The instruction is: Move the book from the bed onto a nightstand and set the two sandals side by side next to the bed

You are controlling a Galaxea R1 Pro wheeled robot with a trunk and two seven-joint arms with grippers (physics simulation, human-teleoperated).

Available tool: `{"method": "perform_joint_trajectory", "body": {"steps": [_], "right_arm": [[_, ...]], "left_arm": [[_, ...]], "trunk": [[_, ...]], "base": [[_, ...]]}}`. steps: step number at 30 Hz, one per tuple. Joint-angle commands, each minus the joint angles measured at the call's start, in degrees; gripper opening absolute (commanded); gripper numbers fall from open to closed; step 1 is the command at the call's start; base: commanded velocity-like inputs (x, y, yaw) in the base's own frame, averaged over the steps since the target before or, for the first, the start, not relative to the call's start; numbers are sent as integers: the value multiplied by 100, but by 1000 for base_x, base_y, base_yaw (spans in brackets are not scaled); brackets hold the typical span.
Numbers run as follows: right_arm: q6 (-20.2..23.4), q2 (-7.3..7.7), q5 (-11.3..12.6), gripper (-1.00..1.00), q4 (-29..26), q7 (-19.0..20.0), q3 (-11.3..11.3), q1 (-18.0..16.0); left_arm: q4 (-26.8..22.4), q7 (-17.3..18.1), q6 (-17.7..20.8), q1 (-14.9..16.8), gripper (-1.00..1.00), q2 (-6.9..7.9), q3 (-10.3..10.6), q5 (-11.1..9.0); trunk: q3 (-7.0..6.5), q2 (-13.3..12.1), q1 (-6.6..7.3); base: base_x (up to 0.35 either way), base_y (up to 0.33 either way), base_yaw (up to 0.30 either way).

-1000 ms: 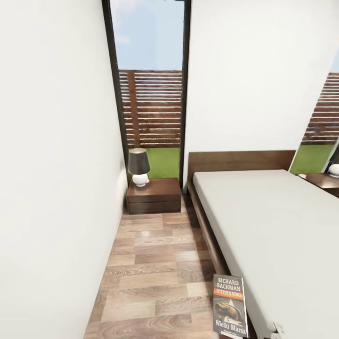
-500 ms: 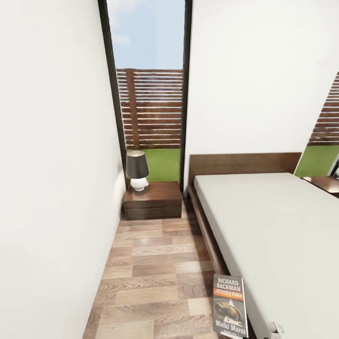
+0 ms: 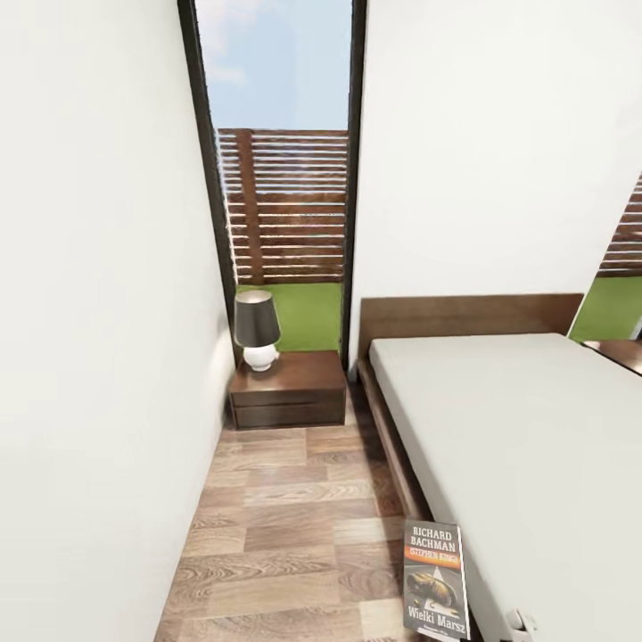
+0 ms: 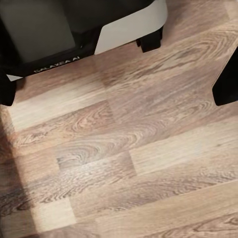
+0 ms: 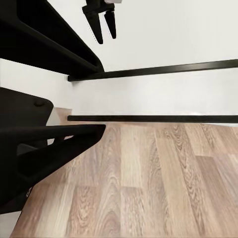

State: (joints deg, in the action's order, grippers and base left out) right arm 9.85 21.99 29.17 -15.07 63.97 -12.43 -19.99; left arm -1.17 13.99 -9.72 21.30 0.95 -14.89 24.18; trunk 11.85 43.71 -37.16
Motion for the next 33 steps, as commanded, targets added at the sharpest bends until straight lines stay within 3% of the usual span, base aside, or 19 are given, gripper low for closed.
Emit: {"method": "perform_joint_trajectory", "body": {"steps": [1, 33], "right_arm": [[61, 5, 72, -100, -5, 12, -23, -5], [61, 2, 70, -100, -3, 10, -23, -5]], "left_arm": [[3, 16, -19, 5, 100, 1, -49, 52], [3, 16, -17, 6, 100, 1, -49, 52]], "trunk": [[8, 6, -4], [8, 6, -4]], "base": [[324, 0, 0], [324, 0, 0]]}}
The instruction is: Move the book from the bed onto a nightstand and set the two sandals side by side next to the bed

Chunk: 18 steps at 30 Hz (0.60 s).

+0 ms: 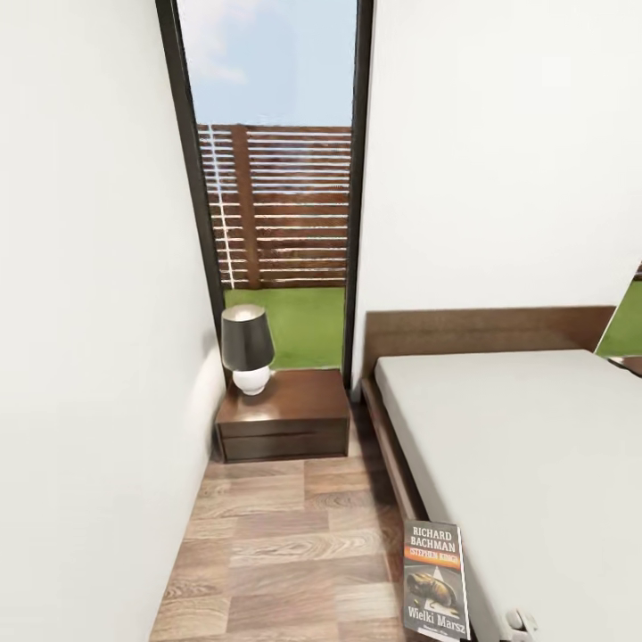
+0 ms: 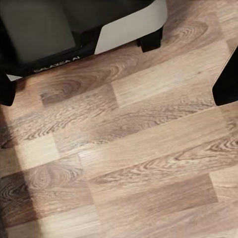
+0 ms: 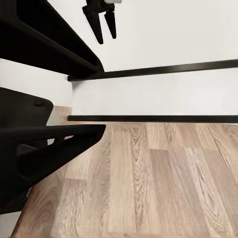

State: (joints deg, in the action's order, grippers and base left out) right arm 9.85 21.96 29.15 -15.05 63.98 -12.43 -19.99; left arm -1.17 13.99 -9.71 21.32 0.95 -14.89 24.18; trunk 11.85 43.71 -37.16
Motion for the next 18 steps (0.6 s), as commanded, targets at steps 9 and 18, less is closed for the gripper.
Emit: {"method": "perform_joint_trajectory", "body": {"steps": [9, 18], "right_arm": [[61, 8, 74, -100, -4, 10, -23, -5], [61, 7, 72, -100, -1, 10, -23, -5]], "left_arm": [[3, 16, -19, 2, 100, 1, -49, 52], [3, 16, -18, 4, 100, 1, -49, 54]], "trunk": [[8, 6, -4], [8, 6, -4]], "base": [[324, 0, 0], [324, 0, 0]]}}
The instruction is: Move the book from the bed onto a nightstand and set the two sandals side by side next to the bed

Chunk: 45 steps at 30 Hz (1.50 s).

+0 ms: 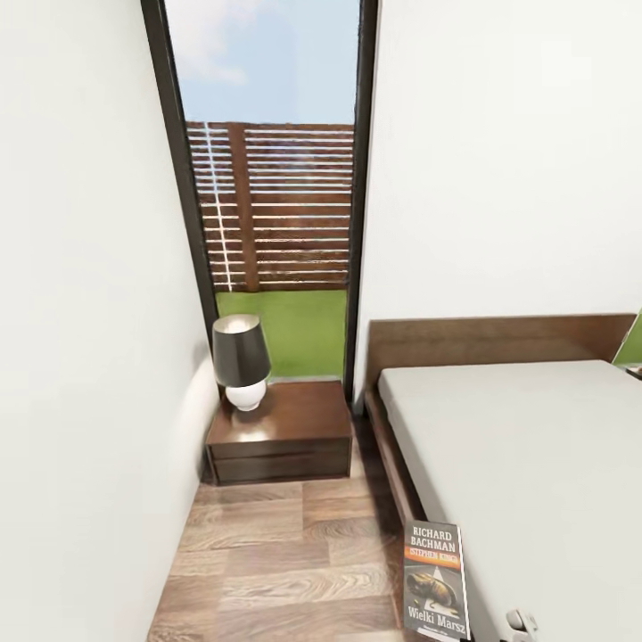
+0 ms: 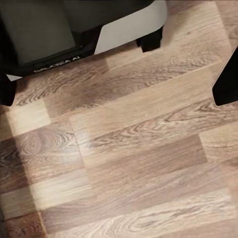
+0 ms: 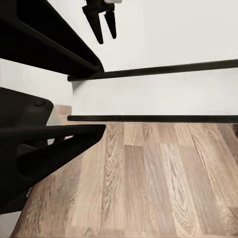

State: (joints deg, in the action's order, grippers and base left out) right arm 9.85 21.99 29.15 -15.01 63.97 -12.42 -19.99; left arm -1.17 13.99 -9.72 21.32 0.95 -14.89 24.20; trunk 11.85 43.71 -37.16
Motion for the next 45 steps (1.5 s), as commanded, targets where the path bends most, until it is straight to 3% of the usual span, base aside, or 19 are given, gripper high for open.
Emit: {"method": "perform_joint_trajectory", "body": {"steps": [1, 45], "right_arm": [[61, 4, 72, -100, -6, 10, -23, -5], [61, 5, 73, -100, -7, 10, -23, -5]], "left_arm": [[3, 16, -17, 4, 100, 1, -49, 51], [3, 16, -19, 4, 100, 1, -49, 49]], "trunk": [[8, 6, -4], [8, 6, -4]], "base": [[324, 0, 0], [324, 0, 0]]}}
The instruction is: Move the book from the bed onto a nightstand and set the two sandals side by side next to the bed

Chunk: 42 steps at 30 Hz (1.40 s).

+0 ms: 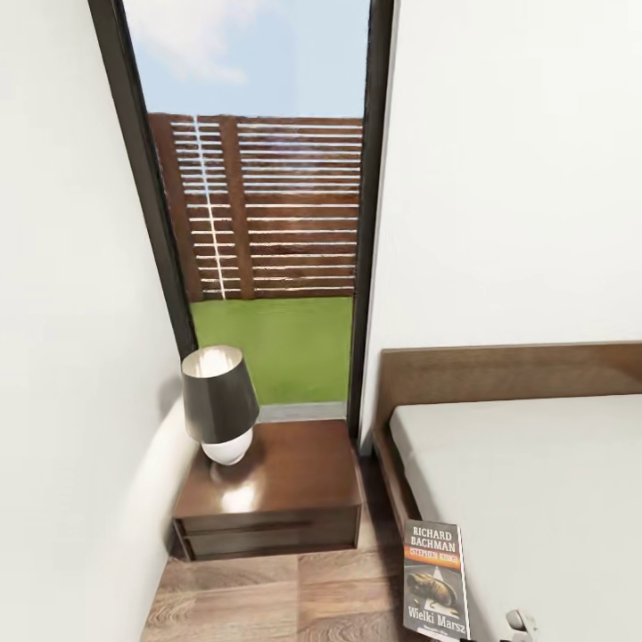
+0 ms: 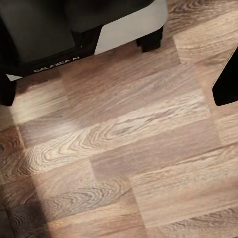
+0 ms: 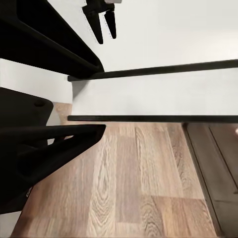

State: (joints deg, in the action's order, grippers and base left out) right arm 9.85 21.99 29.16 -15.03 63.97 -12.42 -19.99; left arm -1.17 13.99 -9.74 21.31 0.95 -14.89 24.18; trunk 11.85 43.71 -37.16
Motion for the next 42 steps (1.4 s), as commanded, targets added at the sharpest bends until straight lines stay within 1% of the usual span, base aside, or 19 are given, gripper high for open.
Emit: {"method": "perform_joint_trajectory", "body": {"steps": [1, 29, 42], "right_arm": [[61, 4, 70, -100, -6, 10, -23, -5], [61, 3, 70, -100, -2, 10, -23, -5], [61, 2, 71, -100, -4, 10, -23, -5]], "left_arm": [[3, 16, -18, 2, 100, 1, -49, 52], [3, 16, -13, 4, 100, 1, -49, 52], [3, 16, -18, 4, 100, 1, -49, 53]], "trunk": [[8, 6, -4], [8, 6, -4], [8, 6, -4]], "base": [[324, 0, 0], [304, 125, 0], [314, 38, 0]]}}
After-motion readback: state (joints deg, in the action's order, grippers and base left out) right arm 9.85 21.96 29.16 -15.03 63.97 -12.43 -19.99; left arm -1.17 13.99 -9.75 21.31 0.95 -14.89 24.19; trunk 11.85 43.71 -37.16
